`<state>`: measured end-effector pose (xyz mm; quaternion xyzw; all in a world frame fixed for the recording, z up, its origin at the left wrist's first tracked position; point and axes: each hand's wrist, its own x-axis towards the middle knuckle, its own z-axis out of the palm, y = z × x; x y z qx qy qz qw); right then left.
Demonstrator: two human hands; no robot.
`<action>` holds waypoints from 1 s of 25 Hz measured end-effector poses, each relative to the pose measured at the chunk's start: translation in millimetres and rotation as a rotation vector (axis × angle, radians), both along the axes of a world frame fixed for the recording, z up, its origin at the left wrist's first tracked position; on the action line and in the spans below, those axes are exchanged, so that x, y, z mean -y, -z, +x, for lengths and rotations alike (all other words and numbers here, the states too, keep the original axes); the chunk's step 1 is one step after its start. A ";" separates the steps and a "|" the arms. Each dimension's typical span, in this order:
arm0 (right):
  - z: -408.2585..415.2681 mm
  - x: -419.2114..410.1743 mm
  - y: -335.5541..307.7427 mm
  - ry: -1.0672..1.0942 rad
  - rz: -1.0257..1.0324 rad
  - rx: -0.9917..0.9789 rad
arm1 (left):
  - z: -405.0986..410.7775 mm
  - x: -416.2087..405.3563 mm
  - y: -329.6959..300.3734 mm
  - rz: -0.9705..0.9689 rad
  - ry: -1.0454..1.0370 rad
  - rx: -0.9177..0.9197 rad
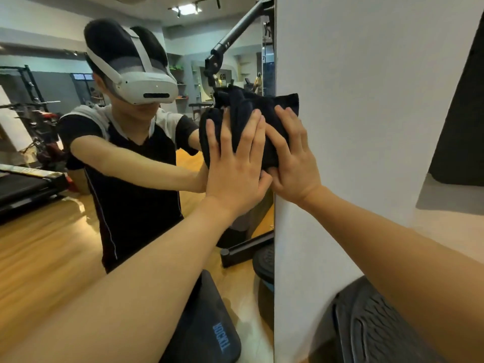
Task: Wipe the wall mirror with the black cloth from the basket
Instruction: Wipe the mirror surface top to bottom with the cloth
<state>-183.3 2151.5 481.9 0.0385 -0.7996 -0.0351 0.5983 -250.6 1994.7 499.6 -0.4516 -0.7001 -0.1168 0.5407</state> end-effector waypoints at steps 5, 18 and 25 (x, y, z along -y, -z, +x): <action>15.2 11.3 69.6 0.020 -0.045 0.146 | 3.1 9.2 64.7 -0.137 -0.094 -0.023; -41.8 181.0 82.5 0.004 0.007 0.284 | -65.9 198.6 71.2 -0.219 -0.172 -0.096; -116.1 336.5 81.2 -0.135 0.044 0.186 | -121.0 366.9 65.7 -0.240 -0.229 -0.075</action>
